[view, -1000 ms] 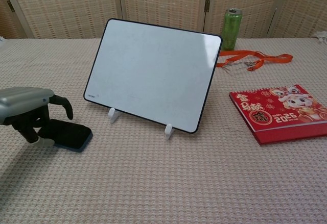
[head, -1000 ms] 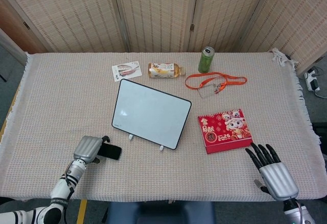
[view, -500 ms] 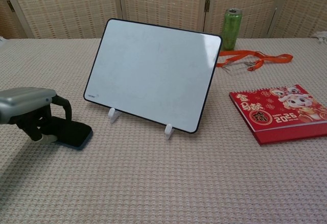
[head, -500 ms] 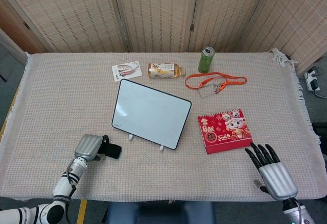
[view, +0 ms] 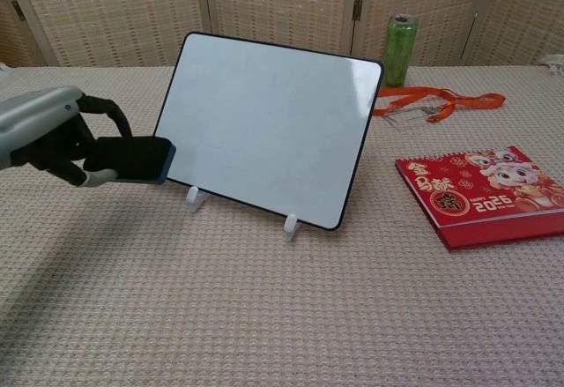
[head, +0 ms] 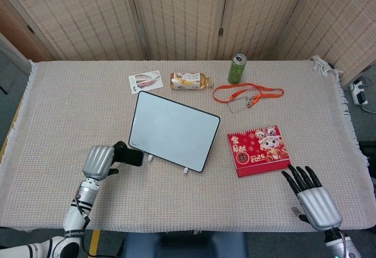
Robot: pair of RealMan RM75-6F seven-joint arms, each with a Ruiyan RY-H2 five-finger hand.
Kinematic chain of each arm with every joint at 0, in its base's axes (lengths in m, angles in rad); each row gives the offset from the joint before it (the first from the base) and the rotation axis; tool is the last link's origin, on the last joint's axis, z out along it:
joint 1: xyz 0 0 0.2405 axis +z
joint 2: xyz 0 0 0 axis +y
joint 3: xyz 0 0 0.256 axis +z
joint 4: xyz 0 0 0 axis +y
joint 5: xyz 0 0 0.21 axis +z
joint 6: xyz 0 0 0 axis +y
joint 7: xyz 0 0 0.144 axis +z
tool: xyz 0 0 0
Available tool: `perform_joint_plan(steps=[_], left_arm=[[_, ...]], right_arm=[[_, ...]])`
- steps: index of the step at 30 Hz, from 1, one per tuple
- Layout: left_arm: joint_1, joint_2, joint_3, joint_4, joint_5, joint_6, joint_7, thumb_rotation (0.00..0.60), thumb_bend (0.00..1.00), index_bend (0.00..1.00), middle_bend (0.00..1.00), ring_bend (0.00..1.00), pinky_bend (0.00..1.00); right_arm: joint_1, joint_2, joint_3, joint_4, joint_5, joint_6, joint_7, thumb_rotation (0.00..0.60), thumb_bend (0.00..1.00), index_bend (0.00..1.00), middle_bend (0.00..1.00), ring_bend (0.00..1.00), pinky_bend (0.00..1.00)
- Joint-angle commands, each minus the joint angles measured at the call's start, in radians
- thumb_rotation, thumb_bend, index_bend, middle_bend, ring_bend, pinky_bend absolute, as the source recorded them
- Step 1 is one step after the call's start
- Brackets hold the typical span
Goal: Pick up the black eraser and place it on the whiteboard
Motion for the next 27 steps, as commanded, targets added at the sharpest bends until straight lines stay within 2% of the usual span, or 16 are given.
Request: perform_joint_plan(steps=[1,7,11,27], left_arm=[[0.003,-0.071,-0.050,0.042,0.035,0.053,-0.031,0.600,0.49,0.68,1.00,1.00,1.00],[-0.059,-0.182,-0.129,0.150,0.016,0.041,-0.015,0.600,0.50,0.69,1.00,1.00,1.00],[-0.097,-0.258,-0.157,0.253,0.025,0.052,0.003,0.600,0.50,0.69,1.00,1.00,1.00],[-0.180,-0.464,-0.195,0.594,0.064,0.081,-0.041,0.600,0.50,0.69,1.00,1.00,1.00]], right_arm=[[0.000,0.002,0.001,-0.001,0.001,0.000,0.002,0.600,0.26,0.00,0.00,0.00,0.00],[-0.012,0.022,0.001,-0.007,-0.023,0.044,0.042,0.600,0.26,0.00,0.00,0.00,0.00],[-0.016,0.032,-0.006,-0.005,-0.038,0.052,0.058,0.600,0.26,0.00,0.00,0.00,0.00],[-0.025,0.046,-0.007,-0.008,-0.048,0.067,0.080,0.600,0.26,0.00,0.00,0.00,0.00]])
